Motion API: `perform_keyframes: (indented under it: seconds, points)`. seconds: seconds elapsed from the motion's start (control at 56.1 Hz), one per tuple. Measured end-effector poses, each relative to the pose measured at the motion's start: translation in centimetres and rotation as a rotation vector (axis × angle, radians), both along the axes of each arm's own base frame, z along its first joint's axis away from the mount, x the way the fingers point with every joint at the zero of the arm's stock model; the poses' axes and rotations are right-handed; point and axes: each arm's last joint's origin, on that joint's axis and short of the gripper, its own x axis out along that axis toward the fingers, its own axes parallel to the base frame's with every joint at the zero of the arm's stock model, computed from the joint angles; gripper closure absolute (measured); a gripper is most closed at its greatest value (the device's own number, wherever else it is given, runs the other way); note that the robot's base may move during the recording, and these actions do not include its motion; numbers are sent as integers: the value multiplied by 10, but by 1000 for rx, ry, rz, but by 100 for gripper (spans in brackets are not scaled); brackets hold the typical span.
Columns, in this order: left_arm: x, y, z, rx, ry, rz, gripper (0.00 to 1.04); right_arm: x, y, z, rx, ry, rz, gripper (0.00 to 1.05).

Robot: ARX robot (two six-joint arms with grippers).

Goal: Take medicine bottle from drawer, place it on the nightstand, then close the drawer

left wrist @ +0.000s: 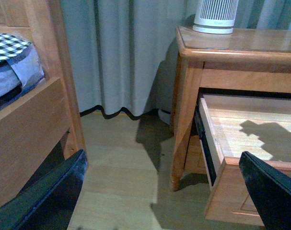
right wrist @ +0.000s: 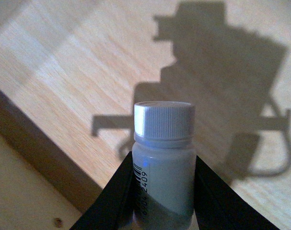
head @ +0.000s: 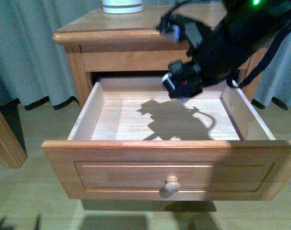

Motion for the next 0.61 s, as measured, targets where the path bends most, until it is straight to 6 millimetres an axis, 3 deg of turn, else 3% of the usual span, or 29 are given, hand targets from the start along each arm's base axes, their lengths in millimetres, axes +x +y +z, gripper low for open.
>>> perform_keyframes:
  seconds: [0.178, 0.356, 0.481, 0.606]
  points:
    - [0, 0, 0, 0, 0, 0, 6, -12, -7, 77, 108, -179, -60, 75]
    - [0, 0, 0, 0, 0, 0, 6, 11, -21, 136, 140, -365, -252, 75]
    - [0, 0, 0, 0, 0, 0, 6, 40, -27, 147, 167, -418, -424, 75]
    - [0, 0, 0, 0, 0, 0, 6, 71, -17, 127, 197, -407, -537, 75]
